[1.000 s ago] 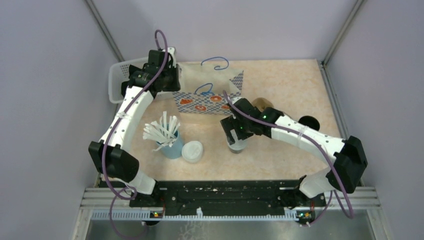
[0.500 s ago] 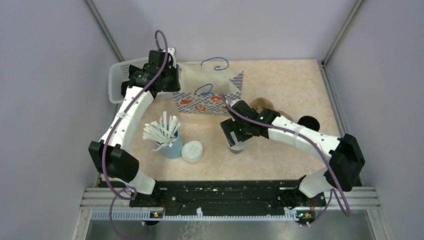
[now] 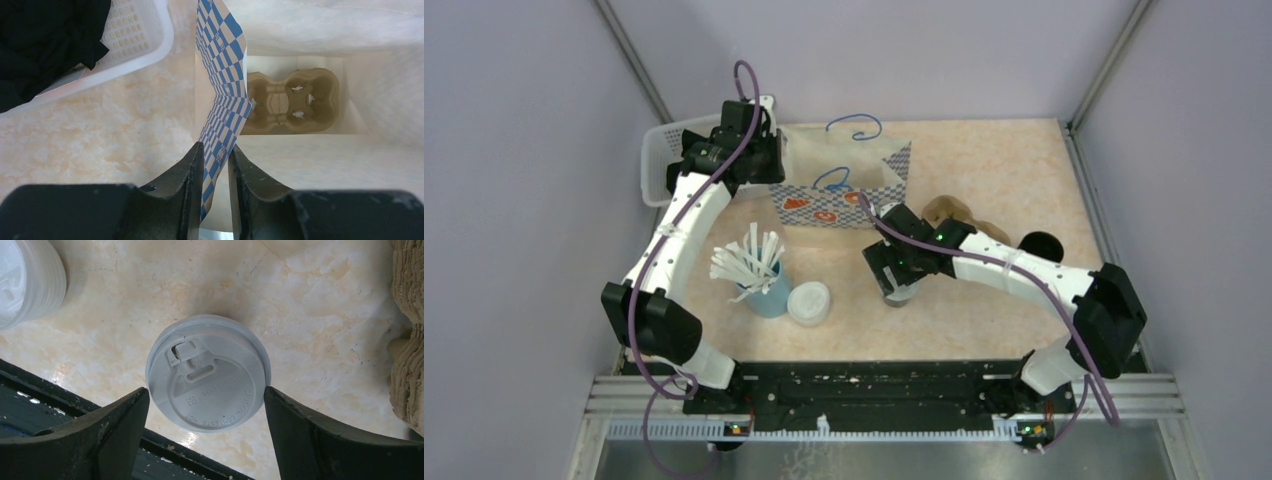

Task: Pack the takeout coffee

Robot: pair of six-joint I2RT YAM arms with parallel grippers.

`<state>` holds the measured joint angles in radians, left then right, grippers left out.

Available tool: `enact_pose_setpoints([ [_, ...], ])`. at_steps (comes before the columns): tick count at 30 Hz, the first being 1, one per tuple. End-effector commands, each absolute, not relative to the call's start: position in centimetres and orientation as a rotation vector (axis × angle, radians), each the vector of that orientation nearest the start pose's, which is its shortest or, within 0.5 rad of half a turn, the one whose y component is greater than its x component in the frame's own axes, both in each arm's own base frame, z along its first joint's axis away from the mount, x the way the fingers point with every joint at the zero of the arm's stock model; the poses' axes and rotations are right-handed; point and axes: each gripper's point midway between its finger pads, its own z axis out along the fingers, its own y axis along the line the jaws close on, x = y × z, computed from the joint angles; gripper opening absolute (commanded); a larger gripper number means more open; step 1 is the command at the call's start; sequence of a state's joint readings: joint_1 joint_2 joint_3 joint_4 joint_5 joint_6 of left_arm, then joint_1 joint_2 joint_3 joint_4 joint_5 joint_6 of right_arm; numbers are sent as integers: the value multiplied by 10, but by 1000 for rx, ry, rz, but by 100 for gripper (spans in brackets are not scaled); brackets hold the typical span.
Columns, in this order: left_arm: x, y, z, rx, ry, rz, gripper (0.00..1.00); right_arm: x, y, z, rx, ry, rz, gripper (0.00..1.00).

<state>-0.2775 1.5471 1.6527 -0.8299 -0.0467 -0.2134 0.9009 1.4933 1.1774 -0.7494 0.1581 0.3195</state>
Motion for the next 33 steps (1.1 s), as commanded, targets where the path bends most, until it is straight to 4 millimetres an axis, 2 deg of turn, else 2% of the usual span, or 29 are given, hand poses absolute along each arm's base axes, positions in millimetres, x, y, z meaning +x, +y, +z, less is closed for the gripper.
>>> enact_pose_setpoints([
  [1, 400, -113, 275, 54, 2257, -192, 31, 224, 260, 121, -720, 2512, 206, 84],
  [8, 399, -113, 275, 56, 2257, -192, 31, 226, 256, 120, -720, 2508, 175, 84],
  [12, 400, -113, 274, 55, 2261, -188, 31, 227, 255, 121, -717, 2503, 153, 79],
  [17, 399, -112, 274, 53, 2262, -183, 41, 228, 250, 136, -688, 2466, 120, 72],
  [21, 399, -110, 273, 44, 2264, -172, 50, 224, 239, 161, -622, 2429, 137, 69],
  [26, 404, -111, 274, 33, 2259, -177, 53, 207, 213, 207, -503, 2367, 218, 68],
  [31, 414, -117, 273, 30, 2268, -194, 53, 188, 187, 254, -488, 2264, 301, 66],
  [33, 416, -123, 279, 32, 2261, -232, 60, 186, 177, 272, -477, 2222, 303, 65],
])
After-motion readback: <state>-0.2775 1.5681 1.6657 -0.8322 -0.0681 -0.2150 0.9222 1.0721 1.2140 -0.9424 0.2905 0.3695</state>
